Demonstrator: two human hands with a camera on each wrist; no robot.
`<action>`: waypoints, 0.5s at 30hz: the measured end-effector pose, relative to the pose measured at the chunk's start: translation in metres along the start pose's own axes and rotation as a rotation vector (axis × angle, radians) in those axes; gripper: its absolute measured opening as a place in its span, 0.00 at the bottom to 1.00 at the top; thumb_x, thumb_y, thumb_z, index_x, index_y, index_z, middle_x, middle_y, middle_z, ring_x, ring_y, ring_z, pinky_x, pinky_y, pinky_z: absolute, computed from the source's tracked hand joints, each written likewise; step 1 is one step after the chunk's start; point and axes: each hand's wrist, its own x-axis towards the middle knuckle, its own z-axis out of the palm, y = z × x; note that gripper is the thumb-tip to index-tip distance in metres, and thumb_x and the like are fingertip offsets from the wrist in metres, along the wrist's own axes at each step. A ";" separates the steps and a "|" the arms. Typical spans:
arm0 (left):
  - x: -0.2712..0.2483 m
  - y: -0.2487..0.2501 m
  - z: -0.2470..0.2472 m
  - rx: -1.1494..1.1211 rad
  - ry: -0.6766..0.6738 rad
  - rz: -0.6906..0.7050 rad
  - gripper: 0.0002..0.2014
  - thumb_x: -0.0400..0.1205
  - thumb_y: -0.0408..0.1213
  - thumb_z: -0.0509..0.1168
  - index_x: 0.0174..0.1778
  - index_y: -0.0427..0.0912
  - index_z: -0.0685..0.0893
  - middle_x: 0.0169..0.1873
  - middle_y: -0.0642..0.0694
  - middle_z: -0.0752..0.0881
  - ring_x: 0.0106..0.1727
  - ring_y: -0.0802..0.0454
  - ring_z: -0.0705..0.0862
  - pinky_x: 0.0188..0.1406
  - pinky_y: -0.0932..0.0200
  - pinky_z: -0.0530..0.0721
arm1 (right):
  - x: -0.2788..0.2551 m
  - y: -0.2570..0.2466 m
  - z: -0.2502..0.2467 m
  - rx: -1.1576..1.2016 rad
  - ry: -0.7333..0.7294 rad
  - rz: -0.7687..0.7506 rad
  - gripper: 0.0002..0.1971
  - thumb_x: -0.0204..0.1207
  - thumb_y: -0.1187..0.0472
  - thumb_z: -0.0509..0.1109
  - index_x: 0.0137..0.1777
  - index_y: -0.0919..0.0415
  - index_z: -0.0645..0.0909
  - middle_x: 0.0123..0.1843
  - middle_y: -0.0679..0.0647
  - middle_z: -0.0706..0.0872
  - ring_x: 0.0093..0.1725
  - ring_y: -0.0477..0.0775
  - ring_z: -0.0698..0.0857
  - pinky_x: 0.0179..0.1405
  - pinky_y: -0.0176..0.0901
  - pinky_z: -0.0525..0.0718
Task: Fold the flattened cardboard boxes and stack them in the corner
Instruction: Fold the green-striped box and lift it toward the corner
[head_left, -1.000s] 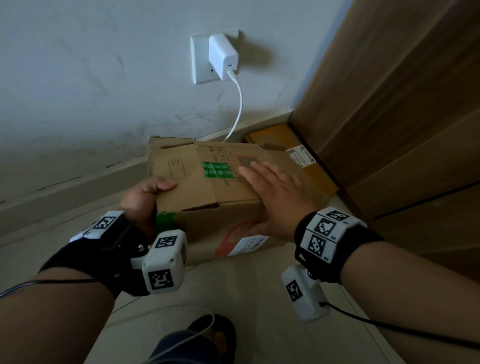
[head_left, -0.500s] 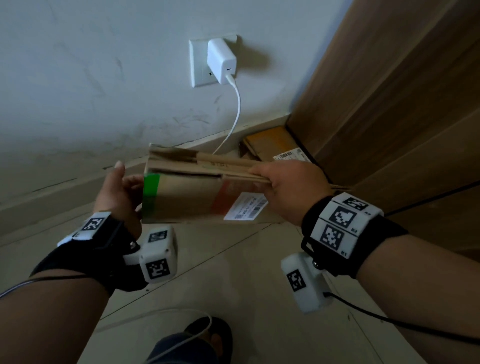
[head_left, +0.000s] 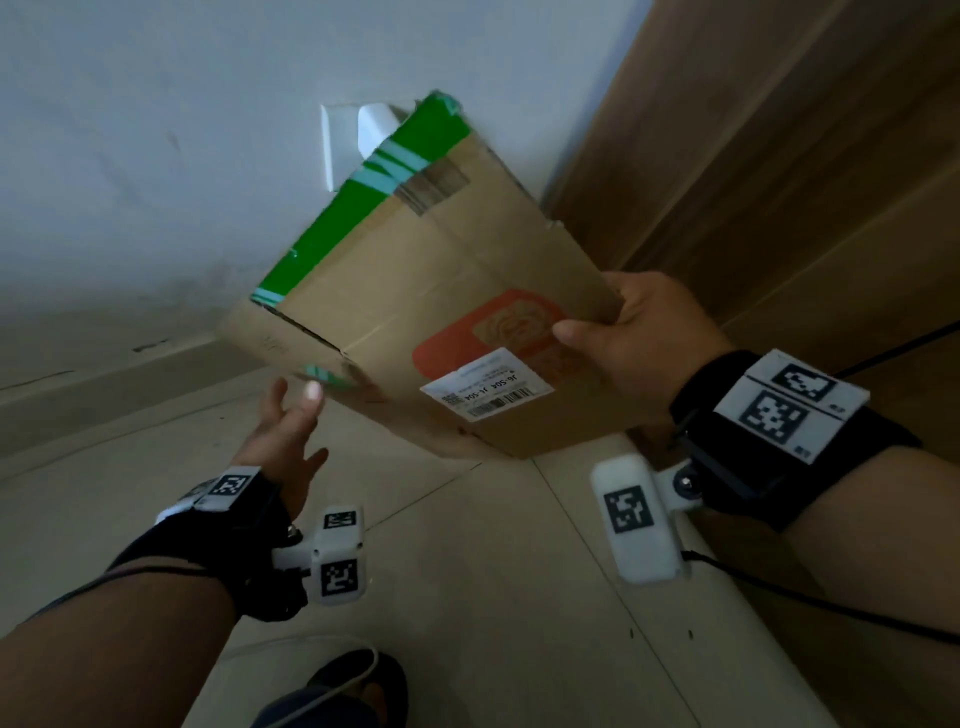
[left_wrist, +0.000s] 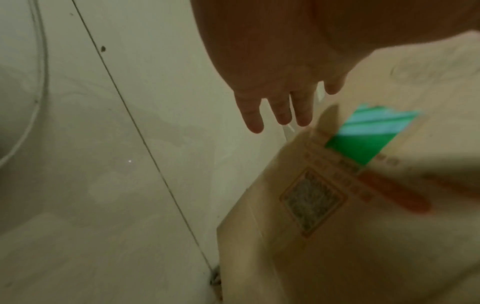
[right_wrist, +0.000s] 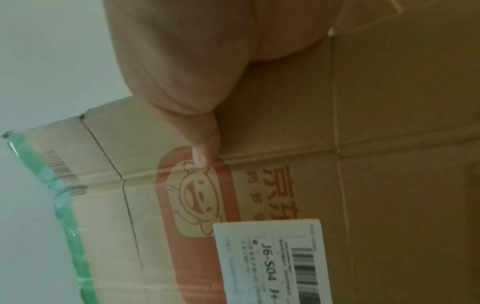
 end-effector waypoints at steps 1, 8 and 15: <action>0.000 -0.004 0.007 0.030 -0.041 0.004 0.42 0.76 0.49 0.66 0.82 0.58 0.48 0.83 0.46 0.59 0.83 0.48 0.57 0.80 0.38 0.55 | 0.000 0.004 -0.005 0.062 -0.007 0.018 0.14 0.75 0.61 0.71 0.61 0.58 0.84 0.44 0.42 0.85 0.45 0.42 0.85 0.52 0.35 0.83; 0.010 -0.012 0.046 0.061 -0.077 -0.071 0.47 0.75 0.40 0.71 0.81 0.64 0.45 0.82 0.47 0.62 0.78 0.50 0.64 0.72 0.37 0.65 | -0.008 0.035 -0.031 0.295 0.024 0.102 0.09 0.72 0.65 0.73 0.47 0.50 0.83 0.38 0.40 0.86 0.32 0.32 0.86 0.40 0.30 0.86; 0.001 -0.020 0.062 0.134 -0.202 -0.058 0.61 0.55 0.56 0.80 0.79 0.67 0.48 0.82 0.45 0.62 0.80 0.44 0.61 0.69 0.32 0.66 | -0.017 0.058 -0.049 0.498 -0.119 0.219 0.10 0.70 0.69 0.71 0.51 0.61 0.84 0.44 0.55 0.90 0.41 0.51 0.90 0.41 0.44 0.91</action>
